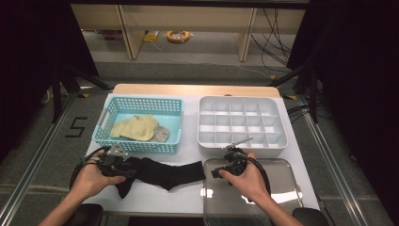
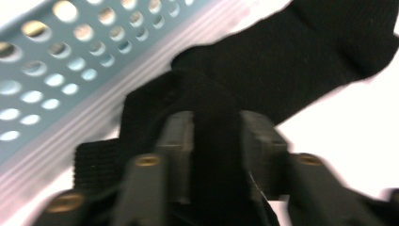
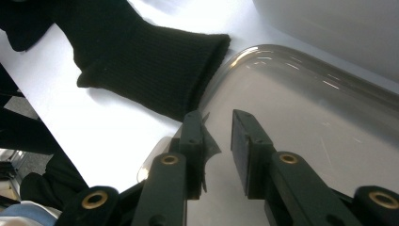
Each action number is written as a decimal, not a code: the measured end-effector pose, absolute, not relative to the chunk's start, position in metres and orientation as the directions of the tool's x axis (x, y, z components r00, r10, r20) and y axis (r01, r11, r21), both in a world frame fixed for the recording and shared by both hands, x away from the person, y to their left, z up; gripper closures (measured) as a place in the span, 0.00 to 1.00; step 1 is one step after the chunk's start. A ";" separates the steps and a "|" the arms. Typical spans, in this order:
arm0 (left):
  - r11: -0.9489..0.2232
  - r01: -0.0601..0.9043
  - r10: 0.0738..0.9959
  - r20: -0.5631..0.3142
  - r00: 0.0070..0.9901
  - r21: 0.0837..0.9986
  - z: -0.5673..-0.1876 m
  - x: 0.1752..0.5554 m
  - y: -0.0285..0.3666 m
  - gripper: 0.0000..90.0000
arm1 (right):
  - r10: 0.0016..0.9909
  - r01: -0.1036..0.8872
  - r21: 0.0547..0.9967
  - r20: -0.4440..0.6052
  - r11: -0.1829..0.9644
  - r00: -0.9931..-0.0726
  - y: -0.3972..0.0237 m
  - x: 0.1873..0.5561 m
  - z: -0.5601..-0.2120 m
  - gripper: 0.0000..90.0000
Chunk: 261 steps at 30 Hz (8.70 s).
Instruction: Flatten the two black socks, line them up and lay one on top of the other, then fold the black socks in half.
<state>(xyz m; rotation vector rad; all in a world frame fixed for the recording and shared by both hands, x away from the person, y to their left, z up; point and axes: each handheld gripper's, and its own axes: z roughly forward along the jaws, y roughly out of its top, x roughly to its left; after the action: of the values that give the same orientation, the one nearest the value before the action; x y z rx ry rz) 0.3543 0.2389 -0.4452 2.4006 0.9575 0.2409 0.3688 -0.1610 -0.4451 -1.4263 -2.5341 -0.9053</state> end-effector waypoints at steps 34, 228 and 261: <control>-0.493 0.414 0.681 0.043 0.731 0.765 -0.349 0.327 0.243 0.99 | 0.759 0.824 0.441 0.378 0.355 -0.530 -0.160 0.367 -0.440 0.82; -0.457 0.473 0.705 -0.018 0.709 0.754 -0.429 0.342 0.218 0.97 | 0.694 0.784 0.468 0.400 0.408 -0.599 -0.108 0.379 -0.441 0.98; -0.419 0.701 0.786 -0.156 0.599 0.577 -0.461 0.364 0.250 0.67 | 0.744 0.800 0.443 0.350 0.405 -0.570 -0.136 0.381 -0.444 0.87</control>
<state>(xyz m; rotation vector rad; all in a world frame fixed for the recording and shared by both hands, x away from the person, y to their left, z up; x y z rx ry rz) 0.3643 0.2500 -0.4611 2.2207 1.1707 0.1829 0.3813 -0.1365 -0.4439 -1.4059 -2.5501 -0.8883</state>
